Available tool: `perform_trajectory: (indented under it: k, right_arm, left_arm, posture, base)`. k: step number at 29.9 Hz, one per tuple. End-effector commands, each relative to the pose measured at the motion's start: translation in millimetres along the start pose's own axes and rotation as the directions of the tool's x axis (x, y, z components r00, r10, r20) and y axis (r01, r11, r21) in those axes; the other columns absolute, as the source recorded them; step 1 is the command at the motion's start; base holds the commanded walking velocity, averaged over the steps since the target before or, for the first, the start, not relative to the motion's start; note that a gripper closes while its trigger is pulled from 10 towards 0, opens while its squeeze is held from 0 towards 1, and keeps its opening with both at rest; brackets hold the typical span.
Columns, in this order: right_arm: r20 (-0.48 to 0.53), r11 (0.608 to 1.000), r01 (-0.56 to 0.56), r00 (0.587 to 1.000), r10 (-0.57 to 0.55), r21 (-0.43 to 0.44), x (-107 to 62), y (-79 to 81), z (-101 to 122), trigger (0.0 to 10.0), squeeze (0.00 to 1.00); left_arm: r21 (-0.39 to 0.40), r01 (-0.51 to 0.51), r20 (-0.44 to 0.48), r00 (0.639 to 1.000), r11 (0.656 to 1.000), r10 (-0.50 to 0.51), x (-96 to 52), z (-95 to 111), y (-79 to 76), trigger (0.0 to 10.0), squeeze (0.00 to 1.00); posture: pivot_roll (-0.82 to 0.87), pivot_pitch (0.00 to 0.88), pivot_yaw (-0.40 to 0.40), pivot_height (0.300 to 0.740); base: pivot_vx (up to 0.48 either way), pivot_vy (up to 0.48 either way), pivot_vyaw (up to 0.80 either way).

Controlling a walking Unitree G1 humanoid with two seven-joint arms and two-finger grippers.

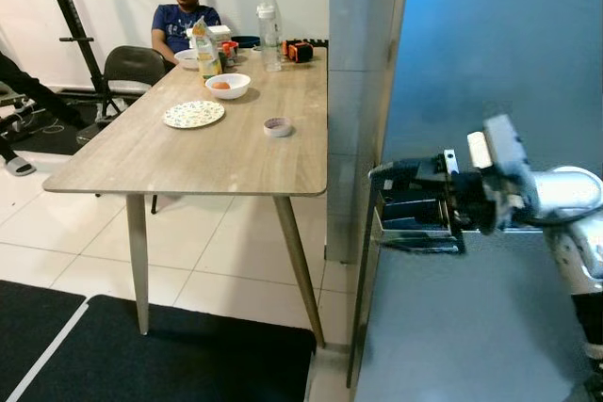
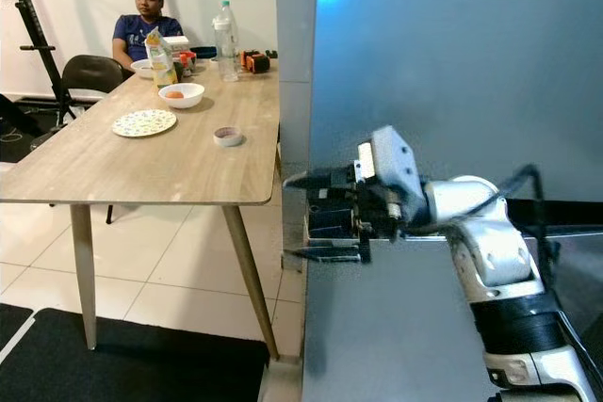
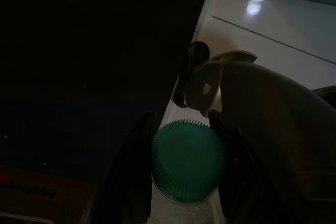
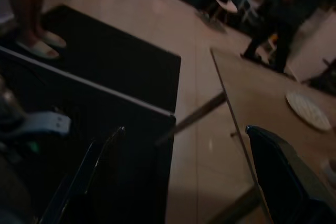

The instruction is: Restocking fridge

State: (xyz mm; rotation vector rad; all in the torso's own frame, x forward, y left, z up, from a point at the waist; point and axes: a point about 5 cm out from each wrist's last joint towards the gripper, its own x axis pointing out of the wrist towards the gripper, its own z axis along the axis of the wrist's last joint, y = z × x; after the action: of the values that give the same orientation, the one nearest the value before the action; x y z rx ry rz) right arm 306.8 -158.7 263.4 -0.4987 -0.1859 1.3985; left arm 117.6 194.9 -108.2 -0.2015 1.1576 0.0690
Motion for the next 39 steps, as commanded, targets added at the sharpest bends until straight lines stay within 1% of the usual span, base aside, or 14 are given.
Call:
perform_trajectory:
  k: [1,2,3,4,5,6,8,15,19,23,33,36,39]
  right_arm:
    - [-0.069,1.000,0.016,0.997,-0.017,-0.024,-3.6,-3.2,-1,10.0,0.00]
    - [-0.069,1.000,0.016,0.997,-0.017,-0.024,-3.6,-3.2,-1,10.0,0.00]
    - [-0.110,0.999,0.024,0.994,-0.027,-0.026,-6.4,-4.1,-4,10.0,0.00]
    - [-0.188,0.998,0.047,0.981,-0.052,-0.031,-10.8,-6.4,-10,10.0,0.00]
    - [-0.245,0.998,0.061,0.967,-0.068,-0.034,-14.3,-7.8,-15,10.0,0.00]
    - [-0.245,0.998,0.061,0.967,-0.068,-0.034,-14.3,-7.8,-15,10.0,0.00]
    - [-0.307,0.996,0.077,0.948,-0.085,-0.037,-18.0,-9.1,-20,10.0,0.00]
    - [-0.339,0.997,0.076,0.937,-0.080,-0.025,-20.5,-8.6,-22,10.0,0.00]
    - [-0.369,0.998,0.064,0.928,-0.056,0.009,-23.1,-6.8,-27,10.0,0.00]
    - [-0.375,0.998,0.058,0.926,-0.041,0.032,-25.0,-5.2,-28,10.0,0.00]
    - [-0.416,0.998,0.040,0.909,-0.015,0.051,-29.0,-0.6,-32,10.0,0.00]
    - [-0.435,0.998,0.004,0.900,0.024,0.063,-34.1,5.0,-34,10.0,0.00]
    - [-0.457,0.997,0.000,0.889,0.038,0.083,-38.2,8.1,-38,10.0,0.00]
  left_arm:
    - [-0.011,0.009,-0.007,1.000,1.000,-0.009,-0.2,-1,0.1,10.0,0.00]
    - [-0.011,0.009,-0.007,1.000,1.000,-0.009,-0.2,-1,0.1,10.0,0.00]
    - [-0.011,0.009,-0.007,1.000,1.000,-0.009,-0.2,-1,0.2,10.0,0.00]
    - [-0.010,0.009,-0.007,1.000,1.000,-0.009,-0.2,-1,0.2,10.0,0.00]
    - [-0.009,0.008,-0.008,1.000,1.000,-0.008,-0.2,-1,0.4,10.0,0.00]
    - [-0.009,0.008,-0.008,1.000,1.000,-0.008,-0.2,-1,0.4,10.0,0.00]
    - [-0.008,0.008,-0.008,1.000,1.000,-0.008,-0.3,-1,0.6,10.0,0.00]
    - [-0.003,0.010,-0.010,1.000,1.000,-0.010,-0.3,-2,0.4,10.0,0.00]
    - [0.000,0.012,-0.010,1.000,1.000,-0.012,-0.3,-2,0.3,10.0,0.00]
    - [0.003,0.012,-0.010,1.000,1.000,-0.012,-0.3,-2,0.3,10.0,0.00]
    - [0.000,0.012,-0.013,1.000,1.000,-0.012,-0.4,-2,0.7,10.0,0.00]
    - [0.002,0.011,-0.014,1.000,1.000,-0.011,-0.5,-2,1.1,10.0,0.00]
    - [0.003,0.011,-0.013,1.000,1.000,-0.011,-0.5,-2,1.3,10.0,0.00]
  posture:
    - [-0.10,0.000,0.002,0.740]
    - [-0.10,0.000,0.002,0.740]
    - [-0.10,0.000,0.002,0.740]
    - [-0.10,0.000,0.002,0.740]
    - [-0.10,0.000,0.003,0.740]
    - [-0.10,0.000,0.003,0.740]
    - [-0.10,0.000,0.003,0.740]
    - [-0.10,0.000,0.004,0.740]
    - [-0.10,0.000,0.004,0.740]
    - [-0.10,0.000,0.004,0.740]
    - [-0.10,0.000,0.000,0.740]
    - [-0.10,0.000,0.005,0.740]
    - [-0.10,0.000,-0.003,0.740]
  base:
    - [0.000,0.000,0.00]
    - [0.000,0.000,0.00]
    - [0.000,0.000,0.00]
    - [0.000,0.000,0.00]
    - [0.000,0.000,0.00]
    - [0.000,0.000,0.00]
    - [0.000,0.000,0.00]
    - [0.000,0.000,0.00]
    - [0.000,0.000,0.00]
    - [0.000,0.000,0.00]
    - [0.000,0.000,0.00]
    - [0.000,0.000,0.00]
    - [0.000,0.000,0.00]
